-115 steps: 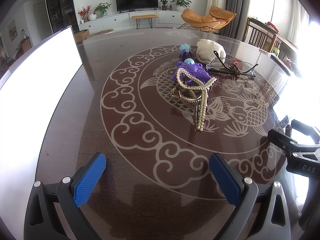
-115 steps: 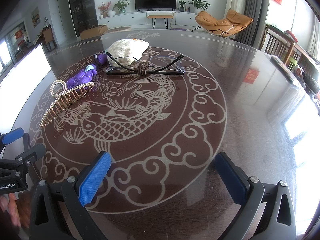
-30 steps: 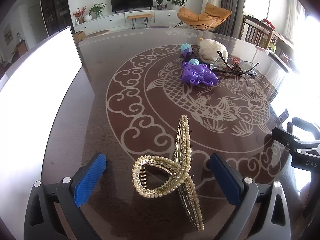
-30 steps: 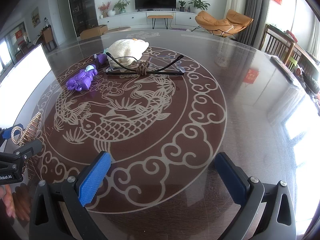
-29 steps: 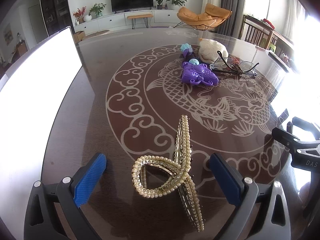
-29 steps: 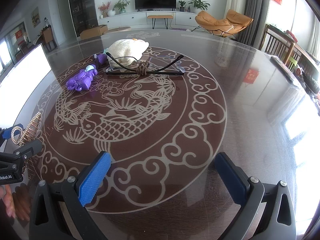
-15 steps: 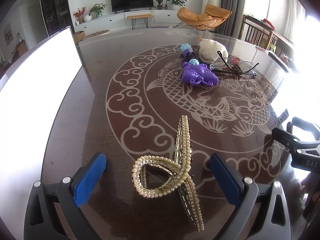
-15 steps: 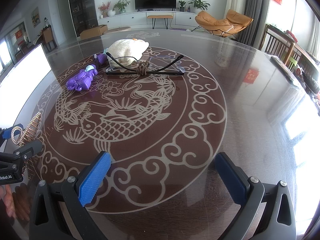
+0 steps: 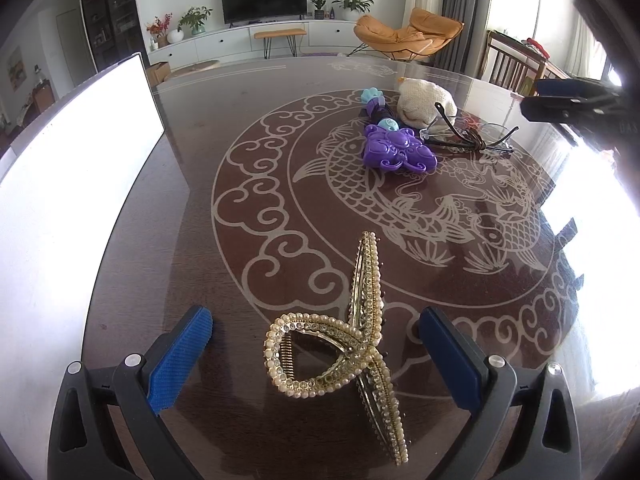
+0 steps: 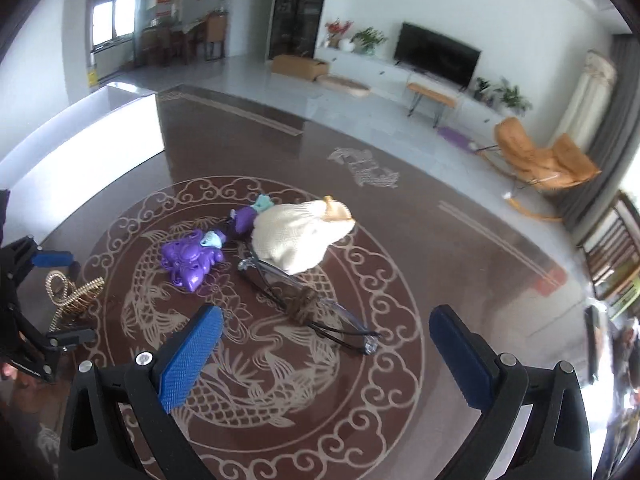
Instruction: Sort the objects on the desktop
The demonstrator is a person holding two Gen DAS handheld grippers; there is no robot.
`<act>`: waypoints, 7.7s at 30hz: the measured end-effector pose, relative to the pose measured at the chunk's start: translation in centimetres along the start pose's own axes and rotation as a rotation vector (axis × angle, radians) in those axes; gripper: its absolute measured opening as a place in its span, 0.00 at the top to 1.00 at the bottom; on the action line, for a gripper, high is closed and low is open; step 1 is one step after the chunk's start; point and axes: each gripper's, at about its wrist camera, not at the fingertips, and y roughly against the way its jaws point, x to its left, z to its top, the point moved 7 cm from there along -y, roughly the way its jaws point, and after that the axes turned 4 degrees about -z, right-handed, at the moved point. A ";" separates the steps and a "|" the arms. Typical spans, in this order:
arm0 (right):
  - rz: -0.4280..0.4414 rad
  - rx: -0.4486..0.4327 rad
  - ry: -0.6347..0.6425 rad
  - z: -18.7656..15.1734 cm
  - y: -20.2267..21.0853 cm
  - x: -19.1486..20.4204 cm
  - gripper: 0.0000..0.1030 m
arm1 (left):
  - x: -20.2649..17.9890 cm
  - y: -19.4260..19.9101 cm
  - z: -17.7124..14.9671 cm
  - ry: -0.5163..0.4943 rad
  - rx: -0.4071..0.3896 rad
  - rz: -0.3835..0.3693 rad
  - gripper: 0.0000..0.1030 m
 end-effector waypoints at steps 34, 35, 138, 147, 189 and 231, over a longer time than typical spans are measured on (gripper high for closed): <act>0.167 0.259 -0.019 -9.6 1.4 10.0 0.59 | -0.2 -0.1 0.2 -0.034 0.051 -0.020 0.00; 0.158 0.266 0.013 -9.4 1.3 10.5 0.59 | -0.4 0.0 0.3 -0.046 0.059 -0.024 0.06; -0.164 0.090 -0.400 -17.1 4.9 2.8 0.00 | -6.1 -6.1 8.7 -0.135 0.130 -0.083 0.00; -0.164 0.090 -0.400 -17.1 4.9 2.8 0.00 | -5.1 -8.7 12.6 -0.084 0.136 -0.053 0.00; -0.163 0.090 -0.400 -17.1 4.9 2.8 0.00 | 1.7 2.3 -1.9 0.000 -0.017 0.006 0.10; -0.011 0.044 -0.306 -5.3 -0.1 10.1 0.51 | 1.7 2.2 -1.9 0.001 -0.019 0.005 0.08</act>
